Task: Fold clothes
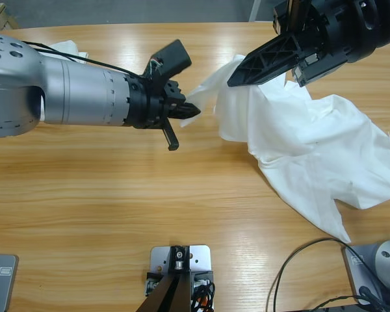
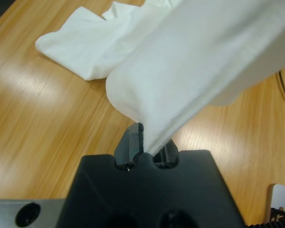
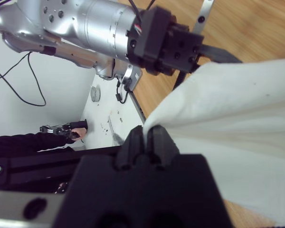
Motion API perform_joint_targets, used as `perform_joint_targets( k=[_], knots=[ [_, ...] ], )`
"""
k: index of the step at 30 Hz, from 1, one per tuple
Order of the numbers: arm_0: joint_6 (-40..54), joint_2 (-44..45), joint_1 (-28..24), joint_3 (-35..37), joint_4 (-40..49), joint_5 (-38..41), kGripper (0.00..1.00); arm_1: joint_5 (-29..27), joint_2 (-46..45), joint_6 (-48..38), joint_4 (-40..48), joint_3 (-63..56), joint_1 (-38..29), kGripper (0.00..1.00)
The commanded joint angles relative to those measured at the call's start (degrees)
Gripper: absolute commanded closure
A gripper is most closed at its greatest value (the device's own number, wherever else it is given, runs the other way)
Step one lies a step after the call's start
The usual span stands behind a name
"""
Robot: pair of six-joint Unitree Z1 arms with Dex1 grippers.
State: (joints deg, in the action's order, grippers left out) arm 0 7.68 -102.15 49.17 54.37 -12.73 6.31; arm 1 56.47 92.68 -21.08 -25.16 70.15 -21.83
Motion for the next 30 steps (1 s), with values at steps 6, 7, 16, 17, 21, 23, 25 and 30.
perform_joint_targets(
  k=[6,7,16,17,21,23,25,30],
  knots=[
    [-3.7,8.9,-2.1,1.9,24.2,-6.4,1.0,-35.4,-6.3,-5.9,-6.7,-6.8,-1.4,0.0],
    [-3.0,10.7,-2.9,1.9,28.3,-6.9,1.0,-36.5,-6.7,-7.1,-6.8,-8.4,-1.4,0.0],
    [-0.4,18.1,-6.9,0.7,45.9,-10.2,1.0,-47.5,-8.7,-20.8,-20.6,-12.3,-0.3,0.0],
    [-0.5,18.7,-7.1,0.6,47.7,-11.3,1.0,-48.3,-9.2,-22.7,-20.5,-13.7,-0.3,0.0],
    [-2.6,21.5,-7.7,-0.2,52.0,-12.0,1.0,-49.3,-8.7,-27.8,-15.1,-19.4,-0.3,0.051],
    [-4.0,23.1,-7.8,-1.6,52.8,-12.0,1.0,-44.9,-3.8,-26.2,-9.8,-19.6,0.9,0.11],
    [-5.5,24.8,-7.8,-2.5,53.3,-12.0,1.0,-42.9,3.3,-24.2,-8.8,-15.1,1.2,0.115],
    [-10.8,29.1,-8.5,-2.3,57.6,-13.8,1.0,-48.3,17.7,-23.0,-15.4,-3.9,2.1,0.105]
  ],
)
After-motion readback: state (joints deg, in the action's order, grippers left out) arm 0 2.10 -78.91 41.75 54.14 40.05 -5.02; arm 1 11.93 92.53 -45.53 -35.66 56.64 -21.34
